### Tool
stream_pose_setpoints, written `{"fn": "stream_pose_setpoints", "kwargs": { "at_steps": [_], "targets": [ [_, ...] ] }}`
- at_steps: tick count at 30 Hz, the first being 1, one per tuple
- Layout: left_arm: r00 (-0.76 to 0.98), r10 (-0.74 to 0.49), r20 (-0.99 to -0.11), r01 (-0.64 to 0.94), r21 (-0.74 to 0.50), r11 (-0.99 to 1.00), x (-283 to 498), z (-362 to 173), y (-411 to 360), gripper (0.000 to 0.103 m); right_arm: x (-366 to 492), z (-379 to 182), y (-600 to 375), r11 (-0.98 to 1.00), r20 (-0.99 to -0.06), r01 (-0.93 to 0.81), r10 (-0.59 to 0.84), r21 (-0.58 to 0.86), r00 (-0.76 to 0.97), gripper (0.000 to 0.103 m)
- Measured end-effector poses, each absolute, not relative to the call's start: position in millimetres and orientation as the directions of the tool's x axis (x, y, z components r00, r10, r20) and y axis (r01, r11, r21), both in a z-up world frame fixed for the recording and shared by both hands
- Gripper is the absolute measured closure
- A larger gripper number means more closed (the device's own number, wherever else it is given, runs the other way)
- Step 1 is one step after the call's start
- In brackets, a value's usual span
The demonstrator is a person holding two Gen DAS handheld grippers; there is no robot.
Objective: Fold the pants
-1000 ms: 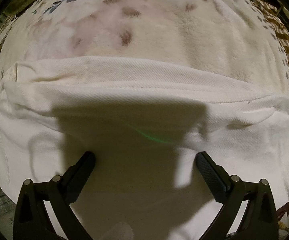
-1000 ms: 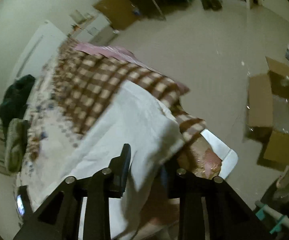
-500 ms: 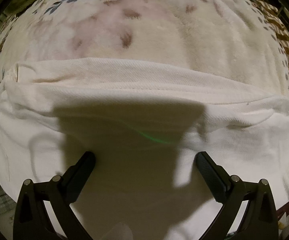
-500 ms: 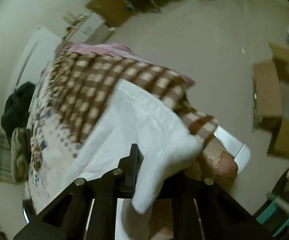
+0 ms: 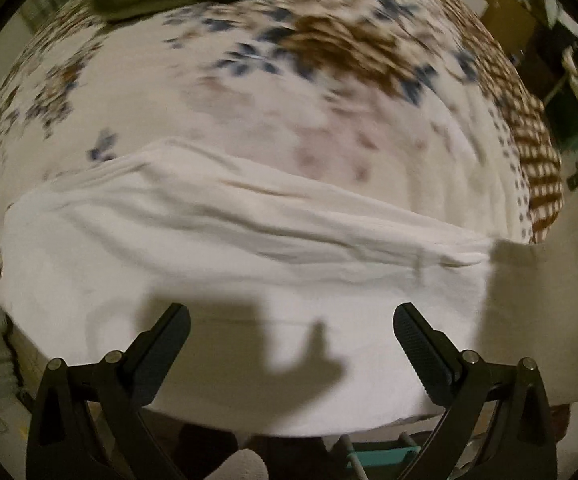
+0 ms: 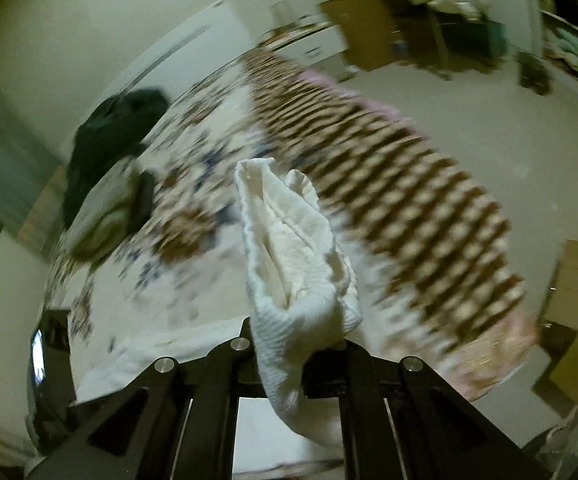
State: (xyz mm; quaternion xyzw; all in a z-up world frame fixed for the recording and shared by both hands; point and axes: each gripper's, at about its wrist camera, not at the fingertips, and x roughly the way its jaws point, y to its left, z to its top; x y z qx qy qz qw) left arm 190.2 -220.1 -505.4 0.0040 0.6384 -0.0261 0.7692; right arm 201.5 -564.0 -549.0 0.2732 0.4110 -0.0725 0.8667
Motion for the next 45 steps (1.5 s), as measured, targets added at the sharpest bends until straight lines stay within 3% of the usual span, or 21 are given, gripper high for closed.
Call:
{"fn": "stream_pose_setpoints", "kwargs": {
  "at_steps": [8, 17, 20, 22, 23, 25, 31, 35, 40, 45],
  "targets": [
    [0.222, 0.011, -0.975, -0.098, -0.011, 0.995, 188.8, -481.7, -99.4, 0.000, 227.9, -586.0, -394.0, 0.908, -0.796, 0.161, 0.239, 0.386, 0.556, 0.094],
    [0.221, 0.073, -0.972, -0.207, 0.027, 0.978, 187.6, -488.9, 17.9, 0.000, 238.6, -658.9, -217.9, 0.948, -0.876, -0.014, 0.298, 0.317, 0.379, 0.094],
    [0.203, 0.067, -0.977, -0.229, 0.019, 0.973, 186.9, -494.7, 38.1, 0.000, 244.6, -680.1, -191.5, 0.938, -0.907, -0.013, 0.337, 0.345, 0.253, 0.068],
    [0.193, 0.047, -0.980, -0.236, 0.000, 0.972, 187.7, -496.4, 45.5, 0.000, 241.7, -674.8, -193.8, 0.896, -0.874, 0.019, 0.429, 0.445, 0.227, 0.048],
    [0.193, 0.035, -0.981, -0.236, -0.012, 0.972, 187.3, -496.7, 47.0, 0.000, 237.2, -664.8, -201.5, 0.876, -0.855, 0.041, 0.458, 0.481, 0.243, 0.043],
    [0.196, 0.017, -0.981, -0.235, -0.030, 0.972, 187.9, -496.5, 45.1, 0.000, 229.8, -651.5, -218.3, 0.885, -0.868, 0.087, 0.423, 0.457, 0.260, 0.033],
    [0.181, -0.015, -0.983, -0.143, -0.042, 0.989, 200.3, -511.1, -11.7, 0.000, 225.6, -670.1, -266.0, 0.969, -0.993, 0.230, 0.073, 0.091, 0.088, 0.032],
    [0.151, 0.010, -0.988, -0.040, 0.004, 0.999, 210.5, -538.7, -63.3, 0.000, 226.2, -699.0, -288.1, 0.969, -1.000, 0.247, 0.007, 0.006, -0.004, 0.032],
    [0.089, 0.152, -0.984, -0.007, 0.152, 0.988, 216.8, -579.5, -78.9, 0.000, 223.5, -712.1, -293.0, 0.971, -0.999, 0.238, -0.012, -0.019, -0.034, 0.032],
    [0.052, 0.081, -0.995, -0.084, 0.077, 0.993, 216.9, -591.9, -59.6, 0.000, 229.7, -717.5, -287.9, 0.973, -0.999, 0.228, -0.016, -0.025, -0.042, 0.032]
  ]
}}
